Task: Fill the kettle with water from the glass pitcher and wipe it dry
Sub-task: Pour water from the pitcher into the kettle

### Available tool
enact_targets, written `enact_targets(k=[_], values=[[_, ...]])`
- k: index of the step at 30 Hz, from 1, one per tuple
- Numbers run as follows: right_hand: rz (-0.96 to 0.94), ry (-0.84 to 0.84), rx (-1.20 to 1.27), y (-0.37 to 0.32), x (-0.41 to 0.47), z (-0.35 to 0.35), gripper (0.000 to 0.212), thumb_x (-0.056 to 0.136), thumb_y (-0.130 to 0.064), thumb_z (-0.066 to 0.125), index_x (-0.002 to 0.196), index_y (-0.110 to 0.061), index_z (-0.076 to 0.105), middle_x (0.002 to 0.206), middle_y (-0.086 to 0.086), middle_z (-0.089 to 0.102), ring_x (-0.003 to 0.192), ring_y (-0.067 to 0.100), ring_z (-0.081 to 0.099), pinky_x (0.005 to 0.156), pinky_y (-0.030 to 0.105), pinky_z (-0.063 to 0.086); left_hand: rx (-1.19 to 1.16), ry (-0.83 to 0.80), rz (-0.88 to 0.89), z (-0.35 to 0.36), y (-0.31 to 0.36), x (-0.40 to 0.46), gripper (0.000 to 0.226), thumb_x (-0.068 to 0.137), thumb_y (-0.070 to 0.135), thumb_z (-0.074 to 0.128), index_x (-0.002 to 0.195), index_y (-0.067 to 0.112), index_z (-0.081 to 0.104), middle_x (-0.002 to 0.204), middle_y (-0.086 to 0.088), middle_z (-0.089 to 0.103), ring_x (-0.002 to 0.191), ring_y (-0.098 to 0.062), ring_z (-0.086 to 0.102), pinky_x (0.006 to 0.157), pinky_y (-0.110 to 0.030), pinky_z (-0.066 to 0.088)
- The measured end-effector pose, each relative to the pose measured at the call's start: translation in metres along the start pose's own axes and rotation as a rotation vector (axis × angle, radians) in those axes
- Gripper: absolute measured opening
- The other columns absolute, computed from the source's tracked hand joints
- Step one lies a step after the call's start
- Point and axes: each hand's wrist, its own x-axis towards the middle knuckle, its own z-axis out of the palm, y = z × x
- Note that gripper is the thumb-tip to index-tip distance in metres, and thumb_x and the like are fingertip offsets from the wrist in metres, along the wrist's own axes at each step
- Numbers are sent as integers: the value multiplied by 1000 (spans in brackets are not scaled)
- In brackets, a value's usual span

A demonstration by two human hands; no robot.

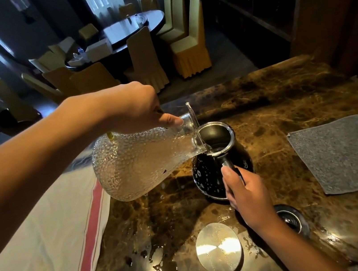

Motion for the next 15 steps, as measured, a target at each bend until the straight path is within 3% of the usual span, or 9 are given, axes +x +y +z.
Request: enact_targets(k=[5, 10, 15], values=[[5, -2, -3, -2, -1, 0, 60, 90, -63, 51, 65, -9, 43, 53, 2, 37, 48, 16, 34, 48, 27, 29, -11, 2, 23, -1, 1, 0, 74, 69, 85, 36, 67, 15, 59, 64, -4, 60, 57, -16, 56, 53, -28, 43], [14, -17, 45, -6, -2, 0, 58, 89, -63, 51, 66, -10, 43, 53, 7, 33, 48, 22, 28, 48, 39, 21, -29, 28, 38, 1, -2, 0, 80, 75, 83, 37, 70, 8, 64, 60, -6, 58, 53, -18, 52, 50, -27, 41], [-4, -26, 58, -6, -2, 0, 68, 91, -63, 49, 70, 1, 41, 53, 5, 32, 47, 21, 26, 46, 35, 20, -32, 32, 49, 1, -2, 2, 75, 79, 80, 39, 69, 9, 64, 60, -5, 59, 52, -16, 53, 49, -27, 41]])
